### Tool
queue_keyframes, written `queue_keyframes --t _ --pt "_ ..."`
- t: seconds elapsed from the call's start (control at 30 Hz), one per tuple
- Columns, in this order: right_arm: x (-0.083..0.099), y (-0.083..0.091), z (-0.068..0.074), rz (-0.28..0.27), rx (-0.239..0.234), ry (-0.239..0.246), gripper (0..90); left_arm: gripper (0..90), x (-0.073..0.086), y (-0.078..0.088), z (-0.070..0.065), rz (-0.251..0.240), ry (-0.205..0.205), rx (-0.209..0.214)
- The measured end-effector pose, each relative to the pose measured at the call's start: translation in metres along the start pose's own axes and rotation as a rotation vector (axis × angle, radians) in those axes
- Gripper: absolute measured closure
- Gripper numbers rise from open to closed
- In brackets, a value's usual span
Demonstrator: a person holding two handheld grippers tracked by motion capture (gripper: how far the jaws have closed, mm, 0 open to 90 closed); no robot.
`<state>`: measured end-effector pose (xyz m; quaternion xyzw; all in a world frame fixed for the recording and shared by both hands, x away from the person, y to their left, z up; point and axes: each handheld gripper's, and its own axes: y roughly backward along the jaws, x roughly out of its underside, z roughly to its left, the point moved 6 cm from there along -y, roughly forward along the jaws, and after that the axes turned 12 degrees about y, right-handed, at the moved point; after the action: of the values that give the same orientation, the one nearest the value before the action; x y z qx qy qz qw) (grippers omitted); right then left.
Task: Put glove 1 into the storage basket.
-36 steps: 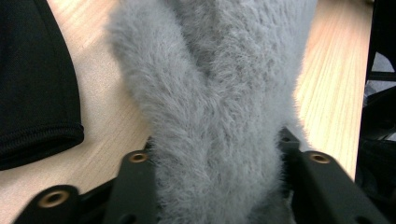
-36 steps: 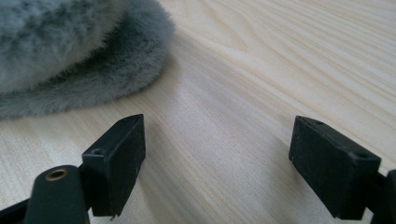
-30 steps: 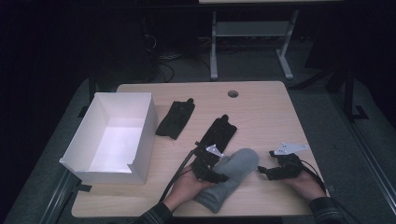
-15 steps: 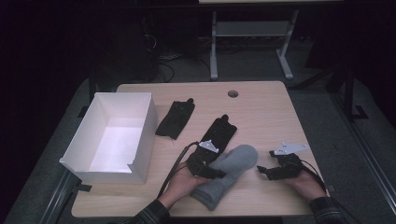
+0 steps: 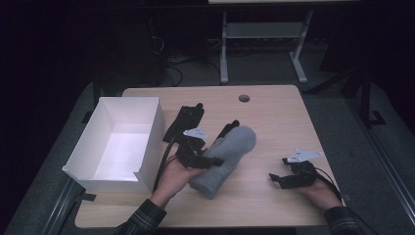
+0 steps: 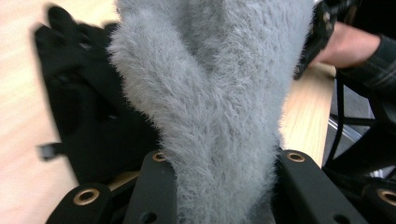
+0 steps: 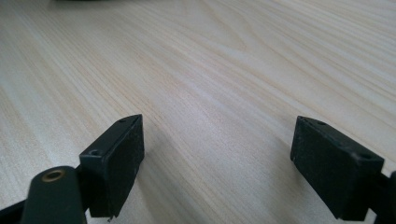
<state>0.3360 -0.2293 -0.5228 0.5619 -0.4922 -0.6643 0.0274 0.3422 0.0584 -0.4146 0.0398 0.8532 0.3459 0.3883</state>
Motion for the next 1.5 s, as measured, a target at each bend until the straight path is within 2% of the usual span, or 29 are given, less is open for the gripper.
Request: queue_keyframes --t 0.37,0.63,0.8,0.93,1.17,1.5 --pt "0.000 0.000 0.000 0.001 -0.001 -0.002 17.3 69.6 -0.028 0.040 0.004 -0.039 -0.007 -0.039" --pt "0.000 0.000 0.000 0.000 0.000 -0.001 17.3 69.6 -0.050 0.073 0.008 -0.077 0.004 -0.064" --pt "0.000 0.000 0.000 0.000 0.000 0.000 17.3 69.7 -0.064 0.101 0.015 -0.109 0.006 -0.094" --pt "0.000 0.000 0.000 0.000 0.000 0.000 17.3 69.7 -0.071 0.126 0.024 -0.148 0.023 -0.123" --pt "0.000 0.000 0.000 0.000 -0.001 -0.001 17.3 69.7 -0.070 0.161 0.043 -0.188 0.053 -0.177" --pt "0.000 0.000 0.000 0.001 0.002 0.000 17.3 69.6 -0.056 0.204 0.076 -0.250 0.128 -0.253"
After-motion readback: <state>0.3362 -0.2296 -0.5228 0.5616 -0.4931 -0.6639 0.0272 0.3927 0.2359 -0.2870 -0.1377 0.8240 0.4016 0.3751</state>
